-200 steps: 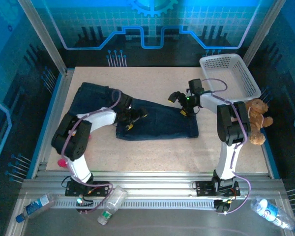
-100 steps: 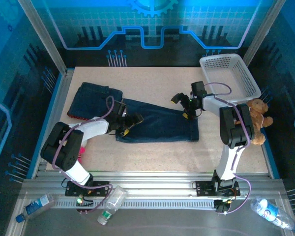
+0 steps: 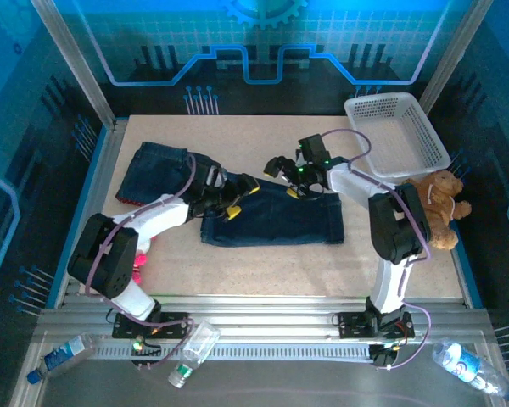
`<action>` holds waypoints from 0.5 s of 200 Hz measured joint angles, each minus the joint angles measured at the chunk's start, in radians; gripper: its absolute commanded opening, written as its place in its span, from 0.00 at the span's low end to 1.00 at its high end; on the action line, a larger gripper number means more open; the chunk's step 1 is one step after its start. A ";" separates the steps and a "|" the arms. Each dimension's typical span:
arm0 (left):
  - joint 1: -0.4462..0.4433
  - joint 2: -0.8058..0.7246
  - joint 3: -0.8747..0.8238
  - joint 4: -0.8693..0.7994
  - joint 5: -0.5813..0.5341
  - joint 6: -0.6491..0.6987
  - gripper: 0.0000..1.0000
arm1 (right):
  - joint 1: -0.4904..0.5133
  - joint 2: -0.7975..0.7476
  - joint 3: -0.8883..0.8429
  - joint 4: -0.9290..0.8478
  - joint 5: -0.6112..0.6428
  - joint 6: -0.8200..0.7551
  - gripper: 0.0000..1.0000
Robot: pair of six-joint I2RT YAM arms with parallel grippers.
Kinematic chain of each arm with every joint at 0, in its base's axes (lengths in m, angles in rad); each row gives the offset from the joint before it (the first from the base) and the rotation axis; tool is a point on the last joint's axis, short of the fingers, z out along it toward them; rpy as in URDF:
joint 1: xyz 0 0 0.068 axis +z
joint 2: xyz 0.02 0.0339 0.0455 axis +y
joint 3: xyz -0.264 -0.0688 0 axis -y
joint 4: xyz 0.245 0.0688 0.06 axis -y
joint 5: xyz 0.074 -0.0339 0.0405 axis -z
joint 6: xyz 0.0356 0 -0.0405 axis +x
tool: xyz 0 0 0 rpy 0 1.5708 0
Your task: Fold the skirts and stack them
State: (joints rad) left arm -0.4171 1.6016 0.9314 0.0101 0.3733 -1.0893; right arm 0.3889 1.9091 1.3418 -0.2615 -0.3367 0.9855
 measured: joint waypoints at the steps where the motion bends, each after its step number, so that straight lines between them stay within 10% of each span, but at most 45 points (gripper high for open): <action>1: -0.001 0.002 0.000 0.002 0.000 -0.002 0.99 | 0.002 0.006 0.004 0.002 -0.003 0.003 1.00; 100: -0.003 0.036 -0.176 0.111 0.026 -0.113 0.99 | -0.016 0.304 0.266 0.054 -0.050 0.065 0.99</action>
State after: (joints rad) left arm -0.4198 1.6375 0.7551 0.1215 0.3996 -1.2026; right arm 0.3725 2.2131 1.6077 -0.2073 -0.3870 1.0504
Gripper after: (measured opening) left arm 0.988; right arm 0.993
